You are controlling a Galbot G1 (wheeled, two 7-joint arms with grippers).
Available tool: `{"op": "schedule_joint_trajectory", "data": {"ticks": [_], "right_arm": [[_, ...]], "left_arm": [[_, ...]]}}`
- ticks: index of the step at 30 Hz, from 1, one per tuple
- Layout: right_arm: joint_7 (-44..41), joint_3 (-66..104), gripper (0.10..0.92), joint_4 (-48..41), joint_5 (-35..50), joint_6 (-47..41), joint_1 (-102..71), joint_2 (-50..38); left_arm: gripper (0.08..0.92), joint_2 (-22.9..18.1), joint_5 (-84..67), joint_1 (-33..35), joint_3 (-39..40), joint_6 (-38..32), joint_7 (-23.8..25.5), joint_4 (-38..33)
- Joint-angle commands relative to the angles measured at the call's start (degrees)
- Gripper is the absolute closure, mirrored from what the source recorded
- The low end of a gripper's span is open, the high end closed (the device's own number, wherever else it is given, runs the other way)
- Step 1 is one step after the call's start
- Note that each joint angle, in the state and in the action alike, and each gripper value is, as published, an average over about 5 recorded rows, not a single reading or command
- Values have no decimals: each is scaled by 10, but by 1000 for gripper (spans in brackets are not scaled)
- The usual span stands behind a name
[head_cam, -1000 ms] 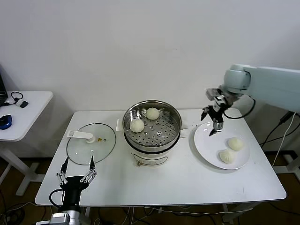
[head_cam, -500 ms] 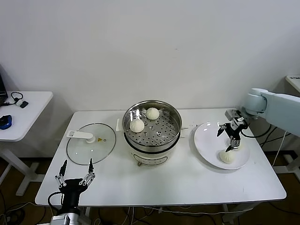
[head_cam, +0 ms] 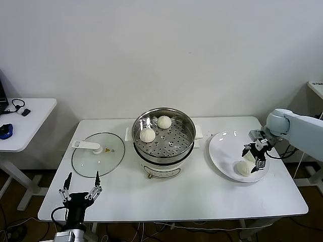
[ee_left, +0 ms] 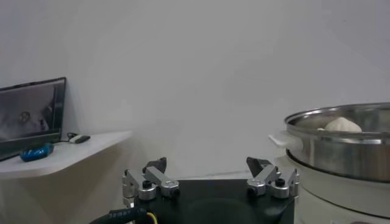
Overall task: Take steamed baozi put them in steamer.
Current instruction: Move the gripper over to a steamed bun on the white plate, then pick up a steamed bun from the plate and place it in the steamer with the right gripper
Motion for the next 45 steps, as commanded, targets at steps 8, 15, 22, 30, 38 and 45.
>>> {"op": "schedule_joint_trajectory", "data": {"ticks": [8, 15, 22, 30, 38, 45], "right_arm": [[1, 44, 203, -46, -26, 10, -50, 14], [1, 56, 203, -53, -29, 9, -62, 27], [0, 56, 241, -51, -30, 9, -65, 33], [-2, 43, 438, -33, -30, 8, -42, 27], [-2, -64, 455, 54, 32, 18, 114, 28], [0, -174, 448, 137, 104, 47, 295, 77]], "left_arm": [[177, -3, 0, 0, -1, -2, 0, 2], [177, -3, -1, 0, -3, -2, 0, 1], [177, -3, -3, -1, -6, -2, 0, 0], [177, -1, -8, -2, -12, 0, 2, -3], [177, 2, -8, 0, -10, -1, 2, -3], [177, 5, -7, -3, -3, 0, 2, -3]]}}
